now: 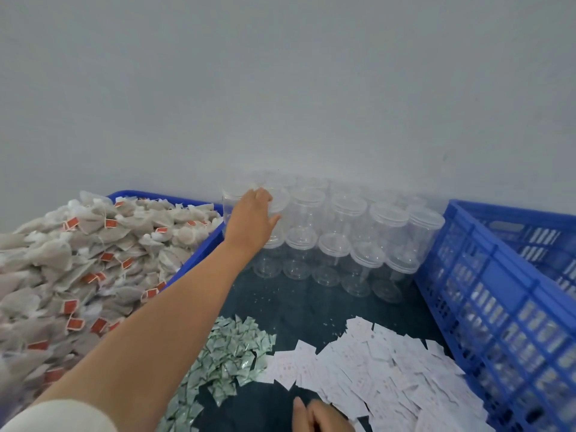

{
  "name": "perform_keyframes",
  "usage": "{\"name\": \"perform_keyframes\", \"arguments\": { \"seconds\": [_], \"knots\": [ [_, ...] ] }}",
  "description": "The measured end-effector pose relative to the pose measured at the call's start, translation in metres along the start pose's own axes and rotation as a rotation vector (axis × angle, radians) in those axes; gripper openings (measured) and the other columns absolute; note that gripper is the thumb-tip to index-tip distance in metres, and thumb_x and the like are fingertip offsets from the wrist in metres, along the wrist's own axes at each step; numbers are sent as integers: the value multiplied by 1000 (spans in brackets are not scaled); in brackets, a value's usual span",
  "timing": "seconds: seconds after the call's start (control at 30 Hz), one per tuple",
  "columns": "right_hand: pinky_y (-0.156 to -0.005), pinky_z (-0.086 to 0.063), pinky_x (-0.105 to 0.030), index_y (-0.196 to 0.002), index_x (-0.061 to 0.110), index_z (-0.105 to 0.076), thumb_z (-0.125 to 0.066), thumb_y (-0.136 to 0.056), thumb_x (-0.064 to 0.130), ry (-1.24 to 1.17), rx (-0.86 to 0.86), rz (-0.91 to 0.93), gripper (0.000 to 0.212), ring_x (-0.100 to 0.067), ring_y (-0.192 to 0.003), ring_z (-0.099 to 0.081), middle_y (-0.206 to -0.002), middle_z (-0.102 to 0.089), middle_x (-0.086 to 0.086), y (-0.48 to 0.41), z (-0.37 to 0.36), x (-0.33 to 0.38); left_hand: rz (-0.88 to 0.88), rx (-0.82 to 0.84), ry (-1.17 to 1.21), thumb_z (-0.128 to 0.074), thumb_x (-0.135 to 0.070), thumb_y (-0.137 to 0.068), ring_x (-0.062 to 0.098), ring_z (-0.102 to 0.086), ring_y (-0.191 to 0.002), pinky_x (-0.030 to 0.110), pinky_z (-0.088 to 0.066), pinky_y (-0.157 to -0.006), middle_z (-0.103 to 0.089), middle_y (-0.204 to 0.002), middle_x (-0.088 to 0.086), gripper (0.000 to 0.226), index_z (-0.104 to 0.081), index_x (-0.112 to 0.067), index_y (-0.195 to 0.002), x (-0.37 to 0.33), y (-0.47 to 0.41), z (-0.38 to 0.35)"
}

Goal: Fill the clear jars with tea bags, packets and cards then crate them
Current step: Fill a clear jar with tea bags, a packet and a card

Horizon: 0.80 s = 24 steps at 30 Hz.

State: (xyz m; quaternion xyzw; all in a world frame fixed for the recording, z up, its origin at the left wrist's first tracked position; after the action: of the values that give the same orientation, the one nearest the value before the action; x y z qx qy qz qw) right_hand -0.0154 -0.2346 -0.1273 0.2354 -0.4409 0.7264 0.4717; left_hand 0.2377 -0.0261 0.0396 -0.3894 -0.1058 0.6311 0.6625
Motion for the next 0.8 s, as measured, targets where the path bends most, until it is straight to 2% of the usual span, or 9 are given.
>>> {"name": "perform_keyframes", "arguments": {
  "seconds": [0.03,0.07,0.2,0.33,0.4,0.5,0.57,0.67,0.8],
  "knots": [
    [-67,-31,2,-69,19,-19,-91,-72,22,10,18,-86,72,15,-58,-30,-58,-31,3,1,-11,-38,25,-23,47,-76,-37,-94,26,-59,-122,29,-42,-95,-64,-127,8,45,-58,-11,-127,2,3,5],
    [-70,-38,-5,-71,22,-20,-85,-78,32,58,-98,-106,66,17,-65,-34,-63,-35,11,-1,2,-65,34,-36,78,-77,-35,-95,24,-58,-122,27,-40,-96,-64,-127,6,43,-59,-12,-126,1,6,10],
    [-64,-45,-22,-70,24,-23,-75,-84,38,180,-227,-16,55,11,-69,-37,-64,-39,28,3,-3,-61,-27,-160,205,-78,-24,-93,21,-49,-133,34,-41,-114,-59,-138,4,40,-60,-11,-127,-15,26,53],
    [-51,-42,-19,-71,29,-46,-77,-76,57,-11,-225,-109,42,0,-50,-47,-61,-52,14,7,-5,-57,-39,-257,322,-85,-34,-85,14,-50,-134,35,-44,-112,-55,-144,-6,48,-61,-23,-125,-28,72,106],
    [-60,-50,-14,-94,42,-63,-84,-62,66,-135,-157,-187,45,-2,-68,-65,-86,-67,21,6,-8,-52,-19,-182,406,-82,-47,-81,8,-53,-130,39,-50,-108,-55,-139,-20,53,-58,-31,-126,-37,111,118],
    [-91,-51,-11,-142,43,-50,-93,-47,59,-234,-78,-206,106,10,-120,-60,-137,-58,33,8,-8,-50,-16,1,478,-80,-55,-78,7,-59,-124,33,-53,-102,-55,-131,-28,57,-55,-41,-126,-58,189,111],
    [-102,-49,-13,-157,43,-38,-100,-50,45,-290,32,-193,124,9,-132,-56,-153,-52,29,8,-11,-39,-36,116,473,-83,-51,-77,8,-59,-124,29,-52,-100,-55,-128,-26,54,-55,-45,-123,-71,244,94],
    [-97,-57,-22,-152,47,-45,-96,-64,16,-332,112,-86,106,-9,-127,-68,-144,-66,13,8,-14,-22,-12,202,477,-85,-45,-74,8,-51,-133,19,-46,-102,-44,-136,-25,59,-55,-43,-125,-74,300,76],
    [-94,-57,-20,-153,42,-45,-96,-70,23,-282,154,-41,100,-10,-128,-66,-143,-64,12,12,-16,-12,36,371,415,-82,-70,-68,-8,-35,-135,13,-38,-99,-26,-142,-33,84,-38,-59,-139,-68,292,84]
  ]
}}
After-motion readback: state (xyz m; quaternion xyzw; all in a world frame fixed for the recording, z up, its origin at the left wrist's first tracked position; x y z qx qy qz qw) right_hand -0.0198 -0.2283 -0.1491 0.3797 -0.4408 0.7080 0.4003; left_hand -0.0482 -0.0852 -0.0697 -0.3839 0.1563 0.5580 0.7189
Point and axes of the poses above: each hand's wrist, its own y-axis away from the middle knuckle, its own z-axis out of the back of the hand, x = y × z, the point moved 9 cm from there along -y, towards the middle knuckle
